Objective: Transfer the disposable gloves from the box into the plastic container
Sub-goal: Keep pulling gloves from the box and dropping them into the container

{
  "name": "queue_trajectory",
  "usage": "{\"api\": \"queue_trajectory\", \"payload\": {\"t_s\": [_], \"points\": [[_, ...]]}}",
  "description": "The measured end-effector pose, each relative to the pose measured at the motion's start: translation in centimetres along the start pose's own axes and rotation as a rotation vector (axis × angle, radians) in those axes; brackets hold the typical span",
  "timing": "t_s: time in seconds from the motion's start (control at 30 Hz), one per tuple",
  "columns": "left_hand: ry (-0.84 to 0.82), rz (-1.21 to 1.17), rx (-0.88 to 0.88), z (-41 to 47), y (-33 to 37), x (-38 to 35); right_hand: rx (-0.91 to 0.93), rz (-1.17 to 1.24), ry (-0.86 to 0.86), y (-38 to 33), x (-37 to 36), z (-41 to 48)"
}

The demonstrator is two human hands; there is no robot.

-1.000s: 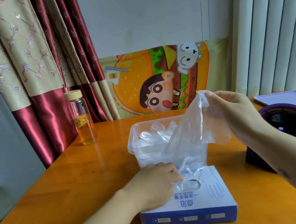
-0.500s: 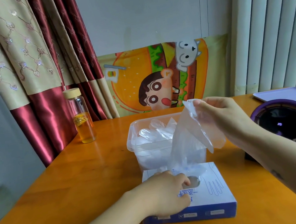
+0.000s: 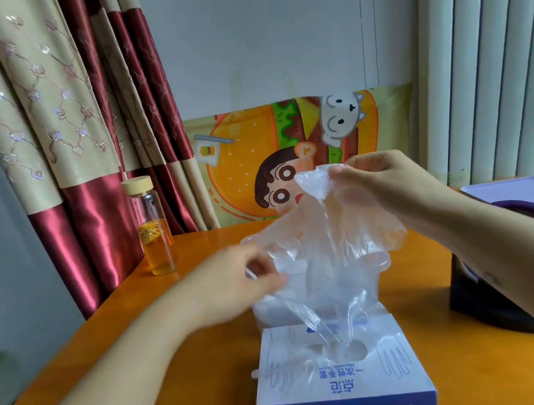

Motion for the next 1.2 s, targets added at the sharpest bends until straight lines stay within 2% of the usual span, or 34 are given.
{"api": "queue_trajectory", "payload": {"t_s": [0.1,0.27,0.3,0.4,0.43,0.53,0.7,0.83,1.0,1.07,1.2], "points": [[0.177,-0.118,0.062,1.2,0.1,2.9,-0.010,-0.021,-0.068,-0.8,-1.3,1.6],[0.237,0.029,0.008,5.3,1.9,2.3,-0.112,-0.006,-0.212,-0.9,-4.3,3.8],[0.271,-0.002,-0.018,6.2,2.0,2.6,-0.141,0.022,-0.242,-0.7,-4.8,4.1],[0.404,-0.333,-0.089,8.1,1.3,4.3,-0.245,0.122,-0.326,0.2,-5.8,4.6],[0.410,-0.389,-0.085,8.4,1.0,4.7,-0.283,0.146,-0.341,0.7,-5.9,4.7],[0.385,-0.311,-0.054,9.0,0.0,5.5,-0.323,0.177,-0.289,1.9,-5.0,5.4],[0.318,-0.343,0.109,9.9,-2.8,5.7,-0.138,0.310,-0.258,1.3,-3.6,6.0],[0.347,-0.435,0.154,9.8,-3.5,5.8,0.057,0.104,-0.329,1.1,-3.4,5.2],[0.316,-0.613,0.294,10.5,-5.5,3.6,0.013,-0.143,-0.352,3.9,-4.6,5.6],[0.254,-0.602,0.301,11.2,-5.7,2.5,-0.015,-0.248,-0.339,5.1,-5.0,5.9],[0.175,-0.414,0.318,11.6,-6.5,1.2,-0.005,-0.608,-0.345,7.8,-5.3,6.8]]}}
Point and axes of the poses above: each hand's wrist, its own z-axis towards the middle knuckle, its own x-axis out of the back of the hand, y = z × x, the point moved 8 cm from there along z, towards the middle knuckle
